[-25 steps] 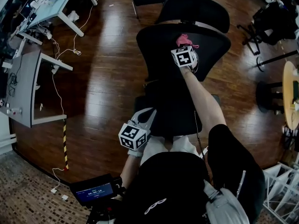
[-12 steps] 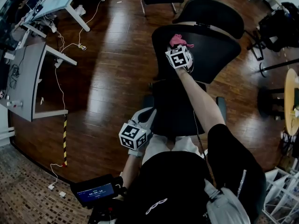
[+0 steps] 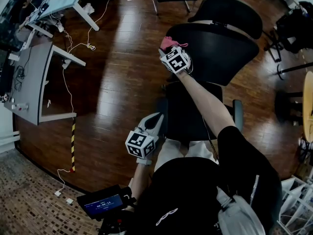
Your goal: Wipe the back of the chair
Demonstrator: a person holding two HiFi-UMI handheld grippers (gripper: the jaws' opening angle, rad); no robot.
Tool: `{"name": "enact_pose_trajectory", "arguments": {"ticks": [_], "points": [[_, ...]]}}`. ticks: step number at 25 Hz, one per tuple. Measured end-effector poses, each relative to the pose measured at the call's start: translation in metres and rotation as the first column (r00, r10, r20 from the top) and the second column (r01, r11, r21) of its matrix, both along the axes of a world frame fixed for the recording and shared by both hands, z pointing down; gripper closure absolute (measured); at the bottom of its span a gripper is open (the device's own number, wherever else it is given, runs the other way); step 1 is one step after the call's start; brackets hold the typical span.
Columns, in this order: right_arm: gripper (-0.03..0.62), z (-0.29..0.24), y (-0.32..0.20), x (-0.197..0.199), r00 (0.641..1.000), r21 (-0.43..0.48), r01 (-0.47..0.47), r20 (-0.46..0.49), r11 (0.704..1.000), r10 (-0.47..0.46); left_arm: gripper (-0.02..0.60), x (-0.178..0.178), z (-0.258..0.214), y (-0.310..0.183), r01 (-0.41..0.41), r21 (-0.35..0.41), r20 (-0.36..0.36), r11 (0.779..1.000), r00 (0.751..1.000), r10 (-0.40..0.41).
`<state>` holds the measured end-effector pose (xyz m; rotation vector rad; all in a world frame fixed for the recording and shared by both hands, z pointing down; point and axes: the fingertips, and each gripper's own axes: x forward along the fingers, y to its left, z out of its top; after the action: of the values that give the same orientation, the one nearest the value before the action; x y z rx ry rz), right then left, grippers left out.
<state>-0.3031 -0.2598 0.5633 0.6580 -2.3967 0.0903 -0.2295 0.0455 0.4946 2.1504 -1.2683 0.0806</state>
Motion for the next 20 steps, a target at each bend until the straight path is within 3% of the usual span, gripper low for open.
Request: {"name": "enact_pose_trajectory", "arguments": {"ticks": [4,6,10,16,20], "points": [[0.553,0.006,0.042,-0.043,0.981,-0.047,0.191,0.043,0.98,-0.189,0.589,-0.001,0.0,0.004,0.015,-0.007,0.001,1.0,1.0,-0.015],[0.553,0.013,0.051,-0.053,0.973,-0.061,0.227,0.052,0.972,-0.224,0.589,-0.002,-0.001,0.004,0.02,-0.009,0.005,1.0,1.0,-0.02],[0.553,0.024,0.038,-0.041,0.985,-0.074,0.168,0.042,0.983,-0.166,0.589,-0.003,0.0,0.007,0.033,-0.016,0.012,0.999,0.999,-0.033],[0.553,0.029,-0.003,0.019,1.0,-0.088,-0.007,0.02,0.996,0.008,0.589,0.009,0.005,0.006,0.016,-0.029,0.019,0.999,1.0,-0.015],[0.553,0.028,-0.013,0.049,0.999,-0.098,-0.026,0.025,0.995,0.028,0.589,0.027,0.003,-0.001,-0.02,-0.035,0.023,0.999,1.0,0.02]]}}
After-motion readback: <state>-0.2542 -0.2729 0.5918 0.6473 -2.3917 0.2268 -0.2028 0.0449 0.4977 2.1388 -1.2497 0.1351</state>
